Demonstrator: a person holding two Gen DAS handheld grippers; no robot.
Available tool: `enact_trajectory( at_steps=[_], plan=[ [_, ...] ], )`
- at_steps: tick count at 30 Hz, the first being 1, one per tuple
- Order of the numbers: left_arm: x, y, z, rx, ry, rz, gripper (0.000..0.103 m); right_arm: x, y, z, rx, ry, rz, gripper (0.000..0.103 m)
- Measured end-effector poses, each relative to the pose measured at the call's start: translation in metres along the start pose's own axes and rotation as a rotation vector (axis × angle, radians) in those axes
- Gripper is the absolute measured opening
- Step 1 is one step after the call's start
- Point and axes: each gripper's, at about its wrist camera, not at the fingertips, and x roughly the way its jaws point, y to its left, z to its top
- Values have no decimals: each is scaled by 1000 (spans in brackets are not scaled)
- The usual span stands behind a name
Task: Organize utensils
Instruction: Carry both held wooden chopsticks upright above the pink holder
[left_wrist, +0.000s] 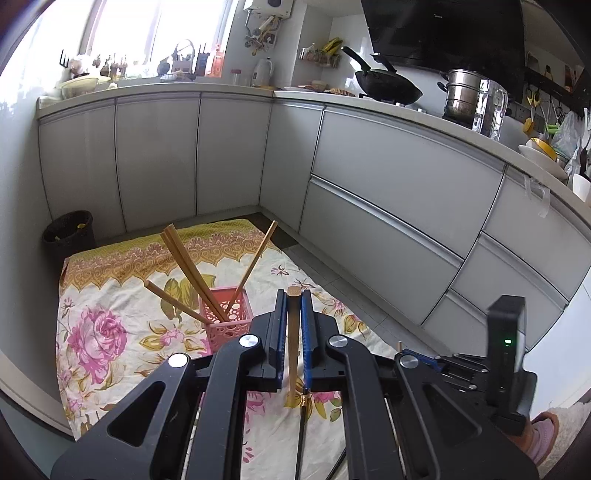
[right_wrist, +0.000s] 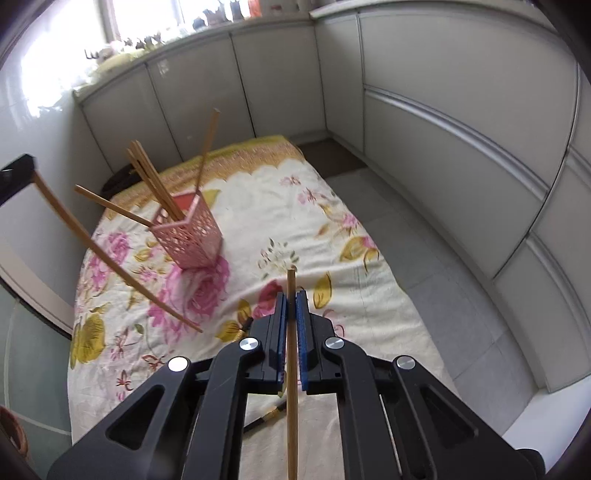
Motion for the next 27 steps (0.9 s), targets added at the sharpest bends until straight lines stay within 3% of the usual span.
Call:
enact_trajectory(
  at_steps=[5,11,21,27],
  plan=[
    [-15,-7,5,14,-31,4,7,-58,2,5,-49,-160,41,5],
    [-26,-4,11,-2,-59,15,7,-91,3,24,-41,-245,69,5],
    [-26,8,19,-42,-85,49,7,-100,12,66,-15,-315,126,6],
    [-40,13,43,-79,-199,95,7,-100,32,95,-38,-381,151,6]
  ],
)
